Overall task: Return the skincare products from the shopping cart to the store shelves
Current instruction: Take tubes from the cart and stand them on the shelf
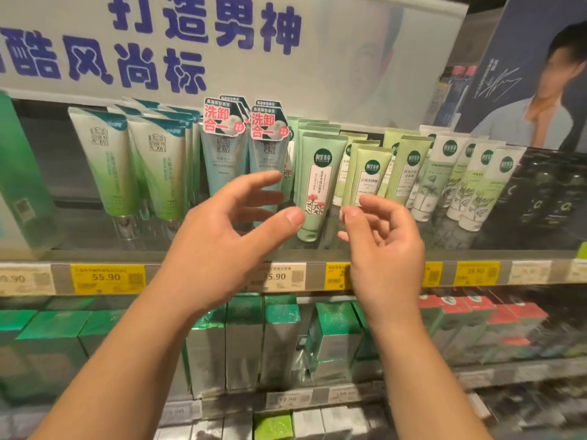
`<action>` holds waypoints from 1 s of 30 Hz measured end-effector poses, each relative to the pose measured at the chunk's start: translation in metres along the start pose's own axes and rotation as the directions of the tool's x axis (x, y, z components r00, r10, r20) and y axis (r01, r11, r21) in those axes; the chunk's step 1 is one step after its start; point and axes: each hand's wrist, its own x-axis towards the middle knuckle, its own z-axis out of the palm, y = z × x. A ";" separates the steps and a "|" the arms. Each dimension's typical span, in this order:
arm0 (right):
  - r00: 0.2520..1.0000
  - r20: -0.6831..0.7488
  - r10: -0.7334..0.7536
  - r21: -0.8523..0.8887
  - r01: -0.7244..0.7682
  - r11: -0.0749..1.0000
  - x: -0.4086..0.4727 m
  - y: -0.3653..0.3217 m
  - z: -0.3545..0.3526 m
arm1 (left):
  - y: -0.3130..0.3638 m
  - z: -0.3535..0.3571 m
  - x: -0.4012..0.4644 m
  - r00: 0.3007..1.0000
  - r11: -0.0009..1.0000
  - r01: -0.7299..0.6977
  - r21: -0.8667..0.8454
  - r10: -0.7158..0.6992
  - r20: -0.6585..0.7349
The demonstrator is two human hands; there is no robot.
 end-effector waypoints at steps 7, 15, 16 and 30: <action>0.996 -0.063 -0.057 -0.045 0.054 0.998 -0.041 -0.009 -0.006 | -0.005 0.002 -0.027 0.997 0.976 0.032 -0.217 -0.016 0.077; 0.980 -0.199 -0.026 -0.183 -0.011 0.983 -0.096 -0.017 -0.056 | -0.023 0.038 -0.061 0.970 0.868 0.163 -0.469 -0.054 0.236; 0.975 -0.220 -0.025 -0.215 -0.023 0.976 -0.103 -0.019 -0.066 | -0.022 0.047 -0.066 0.962 0.859 0.182 -0.478 -0.054 0.269; 0.897 -0.433 0.088 -0.454 -0.301 0.839 -0.227 -0.072 -0.224 | 0.036 0.186 -0.163 0.727 0.824 0.407 -0.395 -0.031 0.685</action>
